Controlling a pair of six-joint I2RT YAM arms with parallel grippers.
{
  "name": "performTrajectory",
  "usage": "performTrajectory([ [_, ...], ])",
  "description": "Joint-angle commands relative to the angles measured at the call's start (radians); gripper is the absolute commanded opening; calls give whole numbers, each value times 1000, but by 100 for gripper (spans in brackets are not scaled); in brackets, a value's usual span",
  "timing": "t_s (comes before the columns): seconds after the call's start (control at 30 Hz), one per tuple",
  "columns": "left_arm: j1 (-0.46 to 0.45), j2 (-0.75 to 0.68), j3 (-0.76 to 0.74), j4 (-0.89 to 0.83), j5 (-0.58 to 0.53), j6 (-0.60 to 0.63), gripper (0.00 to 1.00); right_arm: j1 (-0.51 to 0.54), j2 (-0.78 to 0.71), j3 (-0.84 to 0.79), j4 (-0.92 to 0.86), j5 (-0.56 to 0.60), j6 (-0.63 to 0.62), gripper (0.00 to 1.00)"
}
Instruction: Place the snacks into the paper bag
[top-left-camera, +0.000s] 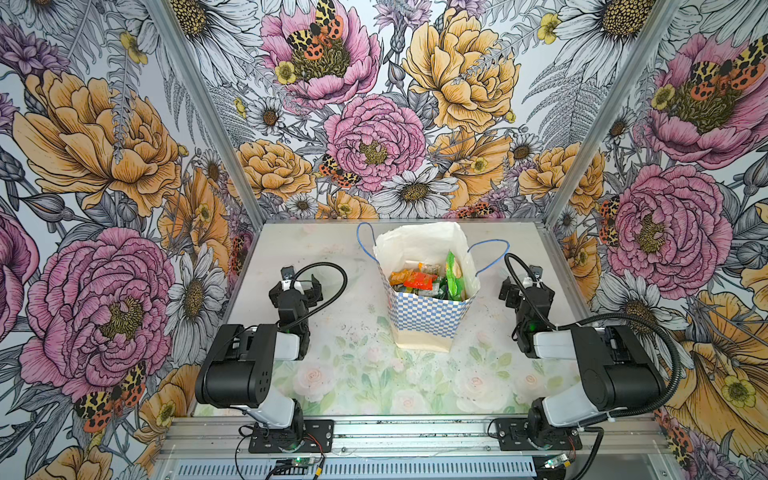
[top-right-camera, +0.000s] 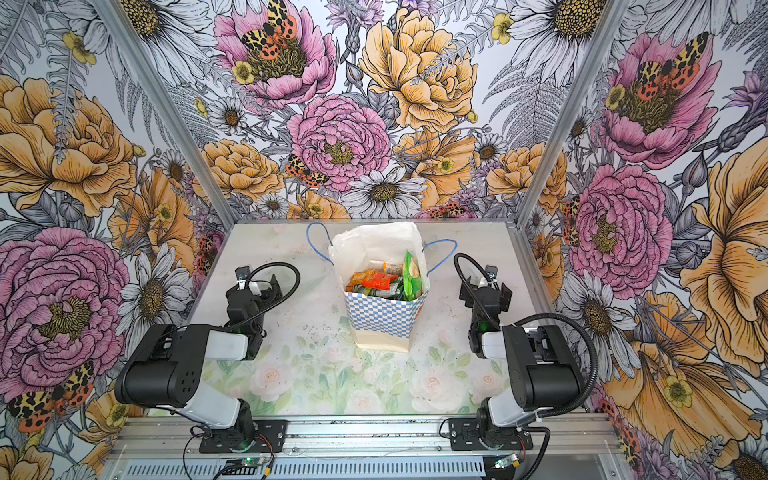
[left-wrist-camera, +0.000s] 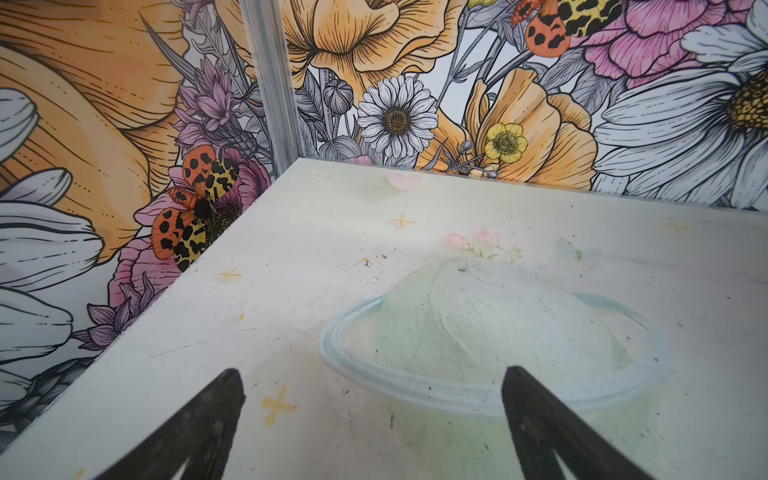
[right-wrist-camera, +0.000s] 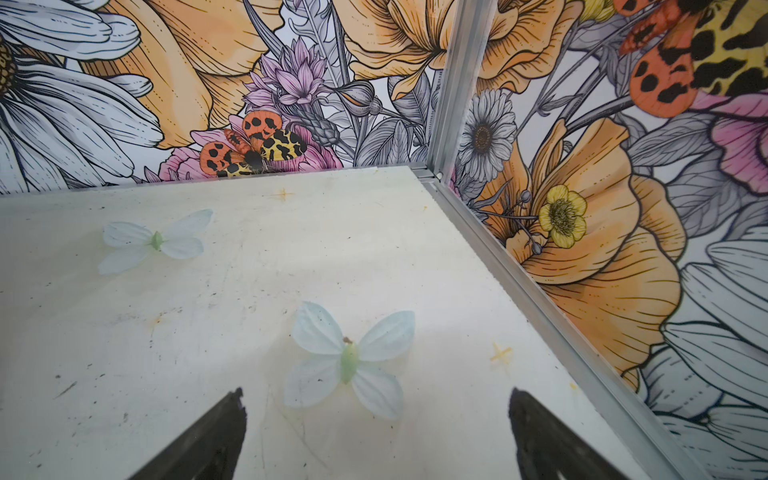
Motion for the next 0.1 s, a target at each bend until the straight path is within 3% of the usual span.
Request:
performTrajectory([
  [0.0, 6, -3, 9, 31, 6, -19, 99, -2, 3, 17, 15, -17, 9, 100],
  [0.07, 6, -3, 9, 31, 6, -18, 99, 2, 3, 15, 19, -13, 7, 100],
])
